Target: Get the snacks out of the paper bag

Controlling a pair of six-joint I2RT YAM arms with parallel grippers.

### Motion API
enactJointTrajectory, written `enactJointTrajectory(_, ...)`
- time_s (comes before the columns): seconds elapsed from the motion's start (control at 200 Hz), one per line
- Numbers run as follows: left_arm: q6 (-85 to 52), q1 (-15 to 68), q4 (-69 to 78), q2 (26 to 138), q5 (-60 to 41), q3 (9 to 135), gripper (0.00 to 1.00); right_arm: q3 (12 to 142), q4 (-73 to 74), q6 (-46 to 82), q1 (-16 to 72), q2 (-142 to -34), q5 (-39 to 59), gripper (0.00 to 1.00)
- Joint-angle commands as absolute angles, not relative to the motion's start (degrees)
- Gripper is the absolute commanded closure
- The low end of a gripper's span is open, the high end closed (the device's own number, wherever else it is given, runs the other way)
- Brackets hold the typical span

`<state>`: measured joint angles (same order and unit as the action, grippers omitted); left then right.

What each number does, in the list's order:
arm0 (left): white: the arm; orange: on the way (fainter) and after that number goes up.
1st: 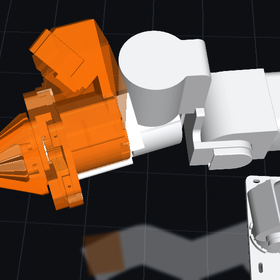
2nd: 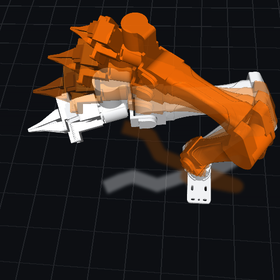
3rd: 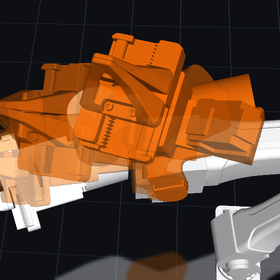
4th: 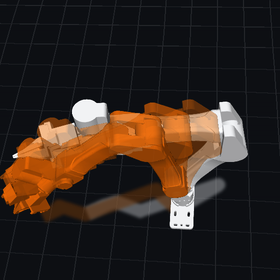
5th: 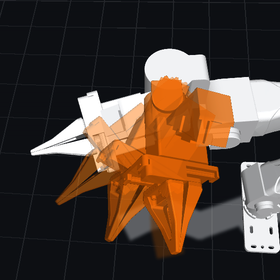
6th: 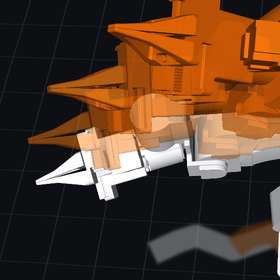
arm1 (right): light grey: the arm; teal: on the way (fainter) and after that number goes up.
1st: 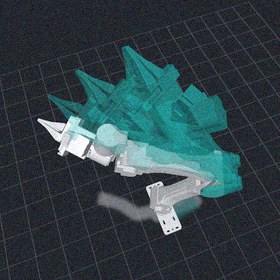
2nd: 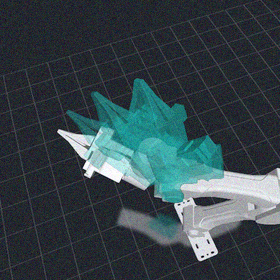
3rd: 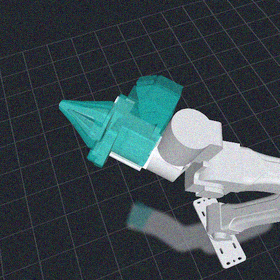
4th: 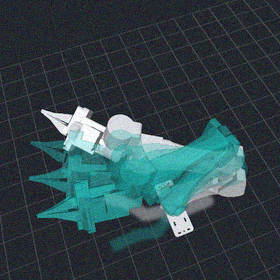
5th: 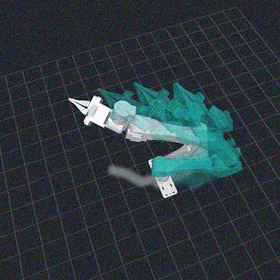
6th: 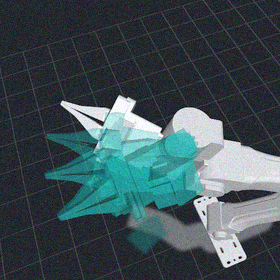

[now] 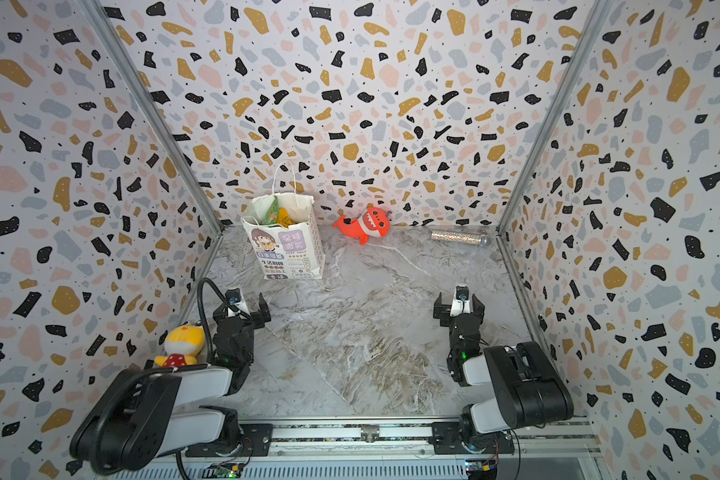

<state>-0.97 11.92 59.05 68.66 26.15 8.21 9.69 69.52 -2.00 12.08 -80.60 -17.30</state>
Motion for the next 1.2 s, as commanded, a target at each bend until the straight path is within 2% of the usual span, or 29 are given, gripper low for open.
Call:
enactJointTrajectory(0.0,-3.5,14.76,50.23,56.13,31.91,9.63,0.1,16.03,60.94,-7.52,18.49,-71.94,-23.69,0.01)
enactJointTrajectory(0.045,-6.37,14.77,48.96,50.45,30.23,9.08,0.11,18.1,58.94,-0.14,18.81,-69.38,-23.46,0.01)
enactJointTrajectory(0.135,-11.92,14.91,43.34,40.5,29.07,11.19,0.18,22.83,45.71,26.97,16.26,-65.8,-25.44,0.01)
enactJointTrajectory(0.16,-12.83,14.92,41.51,38.81,29.1,12.18,0.19,24.52,41.67,30.6,13.97,-65.3,-19.52,0.01)
enactJointTrajectory(0.195,-13.52,14.84,39.47,37.14,29.73,13.82,0.21,26.69,40.14,30.74,10.85,-65.17,-6.29,0.01)
enactJointTrajectory(0.23,-14.57,14.72,37.71,36.75,31.37,15.44,0.24,28.91,39.62,29.16,10.08,-65.68,1.03,0.12)
enactJointTrajectory(0.265,-16.04,13.84,36.13,37.38,31.86,17.19,0.29,31.31,37.36,27.67,10.96,-66.27,2.94,0.18)
enactJointTrajectory(0.35,-21.67,5.81,31.56,42.51,20.98,23.66,0.33,37.61,30.84,25.67,14.59,-68.01,1.49,0.31)
enactJointTrajectory(0.4,-25.74,0.49,31.07,45.48,13.52,26.59,0.47,39.6,30.82,24.88,16.66,-69.28,1.49,0.35)
enactJointTrajectory(0.511,-25.02,-1.79,32.23,50.83,14.43,31.5,0.53,43.28,33.21,24.31,20.17,-74.24,1.18,0.37)
enactJointTrajectory(0.556,-24.6,-3.42,31.46,54.59,12.49,35.47,0.66,45.27,34.17,25.47,20.79,-77.03,1.88,0.39)
enactJointTrajectory(0.601,-23.73,-4.57,30.59,58.88,10.19,39.45,0.71,48.12,34.28,26.06,21.34,-79.93,3.8,0.41)
enactJointTrajectory(0.651,-22.72,-6.11,27.66,65.17,6.52,45.43,0.71,51.58,33.69,25.65,22.4,-83.02,4.86,0.42)
enactJointTrajectory(0.736,-26.41,-10.3,24.11,76.25,-6.33,55.08,0.87,57.23,30.57,24.76,23.94,-86.86,6.5,0.45)
enactJointTrajectory(0.796,-27.68,-10.84,24.76,81.75,-8.82,58.35,0.87,58.77,30.32,24.58,24.75,-88.35,7.33,0.45)
enactJointTrajectory(0.971,-23.08,-11.03,16.41,94.75,-6.89,67.85,0.86,55.14,33.73,25.91,25.34,-88.93,8.37,0.44)
enactJointTrajectory(1.121,-19.22,-11.14,10.89,103.31,-7.06,73.35,0.88,53.15,35.05,25.63,25.13,-89.63,9.67,0.44)
enactJointTrajectory(1.191,-18.08,-11.16,8.68,106.29,-7.83,75.62,0.93,53.98,34.44,25.58,24.51,-90.65,11.63,0.44)
